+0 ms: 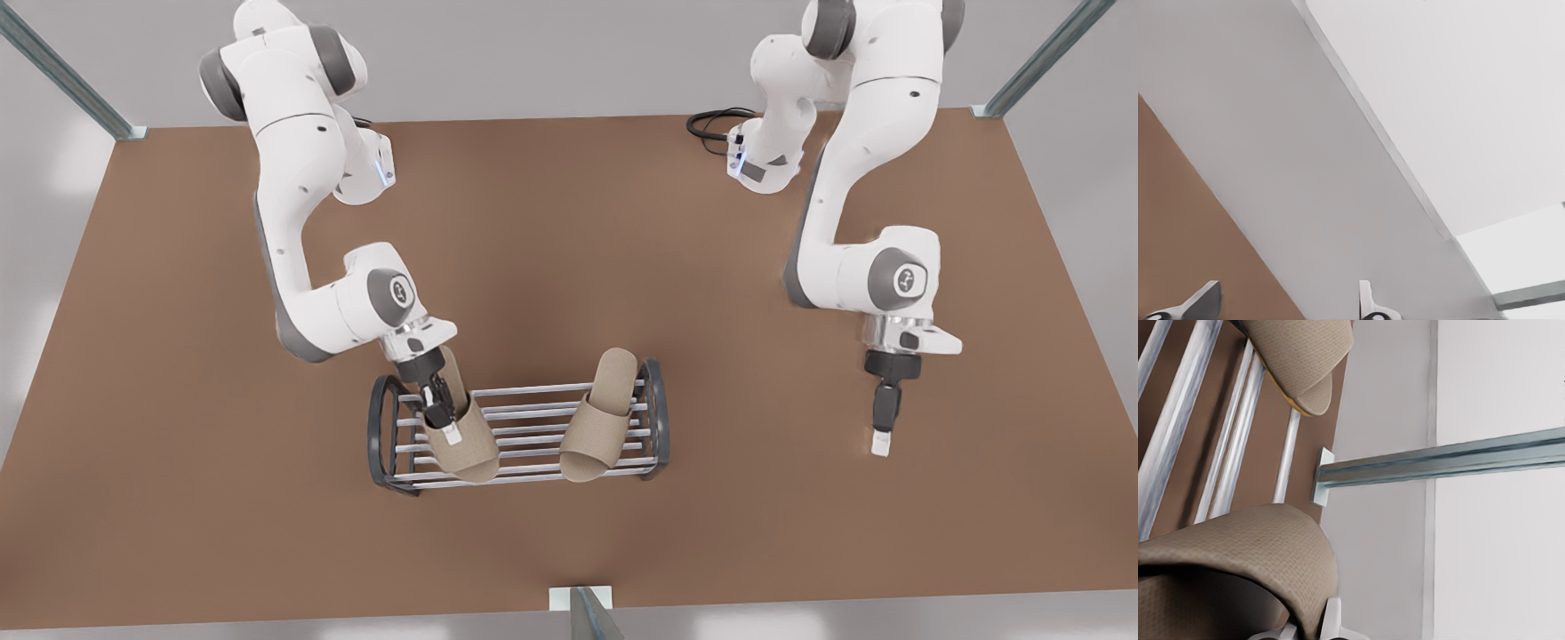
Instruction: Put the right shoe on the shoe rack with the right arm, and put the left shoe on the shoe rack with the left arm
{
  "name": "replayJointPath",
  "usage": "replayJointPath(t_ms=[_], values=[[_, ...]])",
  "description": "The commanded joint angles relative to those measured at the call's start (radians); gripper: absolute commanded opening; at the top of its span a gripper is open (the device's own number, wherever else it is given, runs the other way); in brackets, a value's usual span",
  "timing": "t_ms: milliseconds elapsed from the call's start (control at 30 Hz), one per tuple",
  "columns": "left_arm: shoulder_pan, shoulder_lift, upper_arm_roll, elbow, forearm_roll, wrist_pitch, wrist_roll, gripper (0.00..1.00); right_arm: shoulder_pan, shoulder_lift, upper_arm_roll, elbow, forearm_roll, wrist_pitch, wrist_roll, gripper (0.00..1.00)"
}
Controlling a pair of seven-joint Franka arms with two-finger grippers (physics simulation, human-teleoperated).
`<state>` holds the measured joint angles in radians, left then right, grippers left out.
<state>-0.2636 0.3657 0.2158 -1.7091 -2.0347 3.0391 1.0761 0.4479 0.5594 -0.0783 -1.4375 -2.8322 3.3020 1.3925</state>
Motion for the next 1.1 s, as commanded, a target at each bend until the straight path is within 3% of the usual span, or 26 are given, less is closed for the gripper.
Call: replayJointPath(t_ms=[0, 100, 133, 167, 200, 233, 600, 867, 967, 1033, 1067], values=[[0.044, -0.027, 0.115, 0.005, 0.765, -0.755, -0.454, 1.0, 0.006, 0.007, -0.012, 0.012, 0.027, -0.009, 0.017, 0.21], [0.101, -0.109, 0.088, 0.181, 1.56, -1.21, -0.93, 1.0, 0.005, 0.005, -0.023, 0.012, 0.042, -0.009, 0.017, 0.21], [0.213, -0.165, -0.099, 0.18, 1.858, -1.273, -1.044, 1.0, 0.005, 0.004, -0.025, 0.012, 0.045, -0.009, 0.019, 0.21], [0.231, -0.234, -0.159, 0.152, 1.982, -1.303, -1.107, 1.0, 0.005, 0.005, -0.025, 0.011, 0.065, -0.009, 0.02, 0.36], [0.227, -0.3, -0.159, 0.126, 1.987, -1.33, -1.107, 1.0, 0.005, 0.007, -0.025, 0.011, 0.074, -0.009, 0.02, 0.9], [0.227, -0.338, -0.164, 0.121, 1.989, -1.338, -1.107, 1.0, 0.005, 0.007, -0.026, 0.009, 0.094, -0.009, 0.02, 1.0], [0.221, -0.321, -0.194, 0.103, 2.081, -1.433, -1.366, 1.0, 0.005, 0.002, -0.041, -0.032, 0.12, -0.019, 0.028, 1.0], [0.219, -0.338, -0.204, 0.1, 2.079, -1.428, -1.412, 1.0, 0.015, -0.222, -0.037, -0.222, 0.122, -0.048, 0.077, 1.0], [0.219, -0.327, -0.207, 0.103, 2.075, -1.428, -1.412, 1.0, 0.011, -0.414, -0.034, -0.244, 0.125, 0.044, 0.42, 1.0], [0.221, -0.217, -0.208, 0.239, 2.07, -1.464, -1.395, 1.0, -0.064, -0.438, 0.077, -0.291, 0.264, -0.067, 0.608, 1.0], [0.221, -0.203, -0.208, 0.244, 2.068, -1.467, -1.392, 1.0, -0.074, -0.447, 0.133, -0.354, 0.503, -0.244, 0.609, 1.0]])
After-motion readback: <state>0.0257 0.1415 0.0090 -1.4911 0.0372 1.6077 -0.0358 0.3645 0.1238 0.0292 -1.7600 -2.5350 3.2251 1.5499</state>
